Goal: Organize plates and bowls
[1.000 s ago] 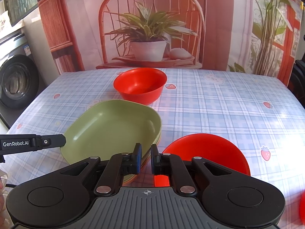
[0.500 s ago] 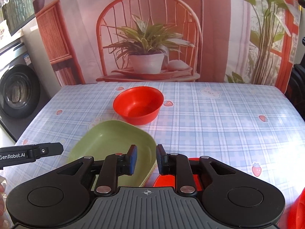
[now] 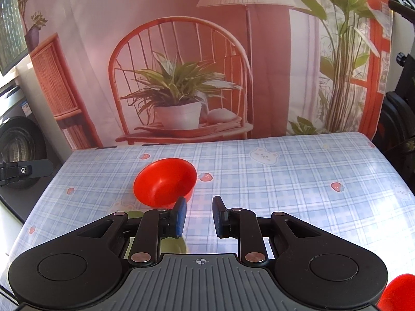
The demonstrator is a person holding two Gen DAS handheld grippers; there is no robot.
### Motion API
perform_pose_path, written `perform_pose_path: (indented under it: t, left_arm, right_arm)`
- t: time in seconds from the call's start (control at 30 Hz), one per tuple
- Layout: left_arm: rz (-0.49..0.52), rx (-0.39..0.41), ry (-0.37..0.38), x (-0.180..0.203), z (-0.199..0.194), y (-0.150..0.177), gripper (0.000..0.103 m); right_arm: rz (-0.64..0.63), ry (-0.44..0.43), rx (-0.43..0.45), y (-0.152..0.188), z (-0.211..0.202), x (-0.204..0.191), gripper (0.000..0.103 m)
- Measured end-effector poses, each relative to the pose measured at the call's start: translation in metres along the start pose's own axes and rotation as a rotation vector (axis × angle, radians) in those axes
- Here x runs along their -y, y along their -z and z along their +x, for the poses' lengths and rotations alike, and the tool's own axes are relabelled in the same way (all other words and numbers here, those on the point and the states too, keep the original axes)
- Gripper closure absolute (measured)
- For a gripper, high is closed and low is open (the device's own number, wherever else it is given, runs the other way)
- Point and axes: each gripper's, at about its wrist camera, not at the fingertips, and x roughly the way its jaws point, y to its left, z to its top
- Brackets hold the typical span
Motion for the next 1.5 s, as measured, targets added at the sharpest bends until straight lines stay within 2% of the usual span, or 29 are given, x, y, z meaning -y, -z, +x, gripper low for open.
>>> perform_pose_path:
  t: [0.13,0.4,0.7,0.77,0.93,1.07,1.13,1.2,1.23,1.37,1.5]
  left_arm:
    - [0.020,-0.024,-0.001,-0.001,0.025,-0.004,0.067]
    - [-0.010,-0.109,-0.002,-0.024,0.093,-0.001,0.067]
    - [-0.029,-0.183,0.007,-0.031,0.151,-0.001,0.067]
    - [-0.035,-0.197,0.011,-0.031,0.161,0.002,0.067]
    - [-0.038,-0.235,0.007,-0.030,0.182,0.008,0.067]
    - [-0.069,-0.253,0.040,-0.035,0.187,0.009,0.068]
    - [-0.077,-0.261,0.061,-0.036,0.190,0.010,0.073]
    - [-0.082,-0.265,0.084,-0.037,0.190,0.012,0.089]
    - [-0.080,-0.264,0.087,-0.037,0.189,0.013,0.092]
    - [-0.074,-0.246,0.102,-0.034,0.182,0.014,0.093]
    - [-0.067,-0.231,0.099,-0.028,0.167,0.009,0.093]
  right_arm:
    - [0.004,-0.003,-0.010,-0.003,0.017,0.000,0.082]
    - [0.023,-0.029,-0.060,-0.010,0.063,-0.001,0.079]
    - [0.080,-0.026,-0.114,-0.023,0.118,0.004,0.077]
    - [0.078,-0.029,-0.125,-0.024,0.128,0.005,0.072]
    - [0.073,-0.045,-0.169,-0.025,0.151,0.006,0.070]
    - [0.060,-0.056,-0.190,-0.022,0.161,0.002,0.070]
    - [0.077,-0.050,-0.195,-0.021,0.166,0.002,0.070]
    - [0.092,-0.038,-0.199,-0.019,0.169,0.004,0.073]
    - [0.103,-0.044,-0.202,-0.017,0.170,0.006,0.079]
    - [0.131,-0.067,-0.210,-0.014,0.168,0.008,0.094]
    - [0.132,-0.056,-0.178,-0.017,0.152,0.004,0.094]
